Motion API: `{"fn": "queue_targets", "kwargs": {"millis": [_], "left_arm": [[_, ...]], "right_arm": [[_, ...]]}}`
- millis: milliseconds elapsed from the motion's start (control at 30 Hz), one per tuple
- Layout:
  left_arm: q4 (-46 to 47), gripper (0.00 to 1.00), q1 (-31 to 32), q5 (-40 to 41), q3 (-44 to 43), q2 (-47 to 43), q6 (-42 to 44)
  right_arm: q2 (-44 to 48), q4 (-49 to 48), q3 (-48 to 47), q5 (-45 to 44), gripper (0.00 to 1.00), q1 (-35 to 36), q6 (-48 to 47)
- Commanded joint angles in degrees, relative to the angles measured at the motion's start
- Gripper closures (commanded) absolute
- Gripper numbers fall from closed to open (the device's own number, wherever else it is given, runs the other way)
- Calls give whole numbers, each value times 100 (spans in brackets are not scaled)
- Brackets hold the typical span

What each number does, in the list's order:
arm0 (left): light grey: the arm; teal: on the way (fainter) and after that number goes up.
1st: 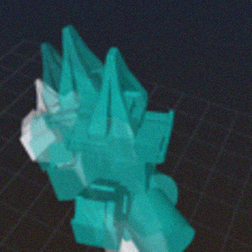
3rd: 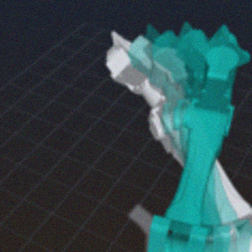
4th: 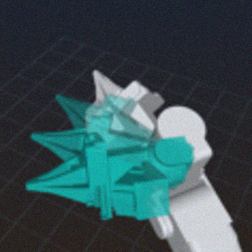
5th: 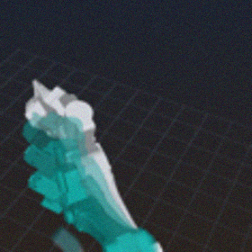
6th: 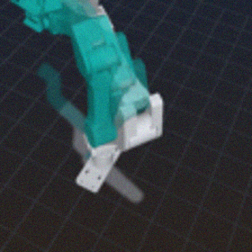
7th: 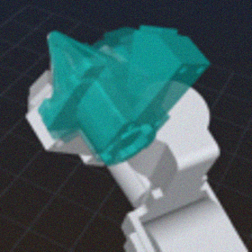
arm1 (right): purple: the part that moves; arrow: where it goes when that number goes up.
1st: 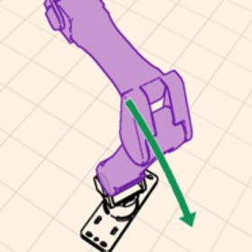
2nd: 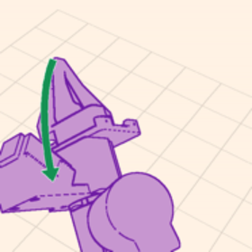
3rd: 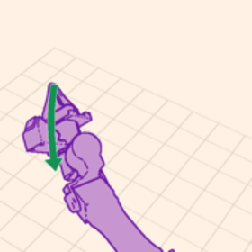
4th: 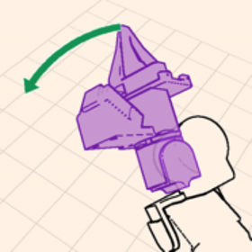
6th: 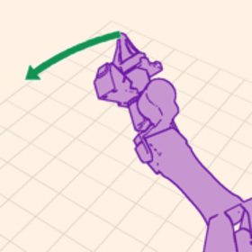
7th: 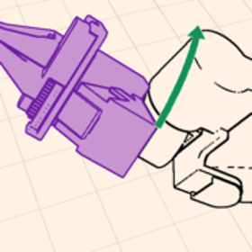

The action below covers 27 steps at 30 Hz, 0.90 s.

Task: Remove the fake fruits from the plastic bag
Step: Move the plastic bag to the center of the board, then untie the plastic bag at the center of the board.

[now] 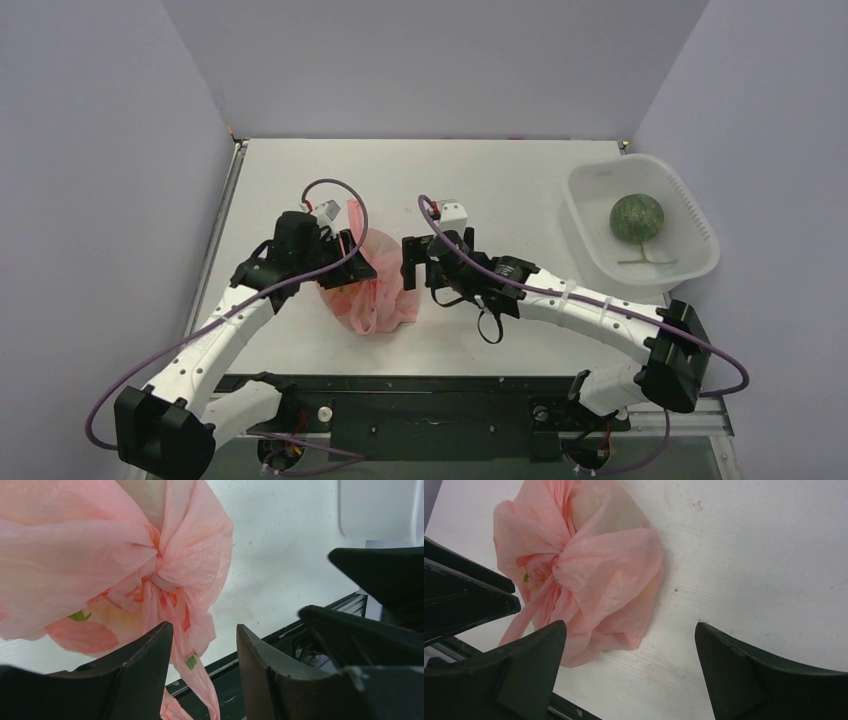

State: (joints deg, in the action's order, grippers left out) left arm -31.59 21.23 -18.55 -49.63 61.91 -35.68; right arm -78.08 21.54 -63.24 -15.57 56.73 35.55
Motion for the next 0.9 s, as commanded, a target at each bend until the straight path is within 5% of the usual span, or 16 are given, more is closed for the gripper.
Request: {"fn": "queue_targets", "kwargs": {"millis": [0, 100, 233, 367, 600, 733, 867], "left_arm": [[-210, 53, -102, 363, 271, -667, 372], [-245, 51, -407, 461, 371, -802, 739], [-717, 44, -693, 507, 42, -578, 1444], [-443, 32, -1025, 457, -137, -278, 1710], [473, 28, -1279, -337, -302, 459, 1687], [715, 27, -1153, -842, -350, 950, 1826], [1079, 38, -917, -975, -210, 1231, 1767]], "right_arm": [[-327, -521, 47, -61, 4, 443, 330], [-560, -1468, 508, 149, 8, 565, 30], [-891, -1460, 218, 287, 10, 538, 468], [-1350, -1339, -73, 24, 10, 611, 672], [-1661, -1913, -148, -262, 11, 588, 938], [-1766, -1848, -230, -257, 25, 591, 931], [-1602, -1948, 66, -234, 39, 556, 992]]}}
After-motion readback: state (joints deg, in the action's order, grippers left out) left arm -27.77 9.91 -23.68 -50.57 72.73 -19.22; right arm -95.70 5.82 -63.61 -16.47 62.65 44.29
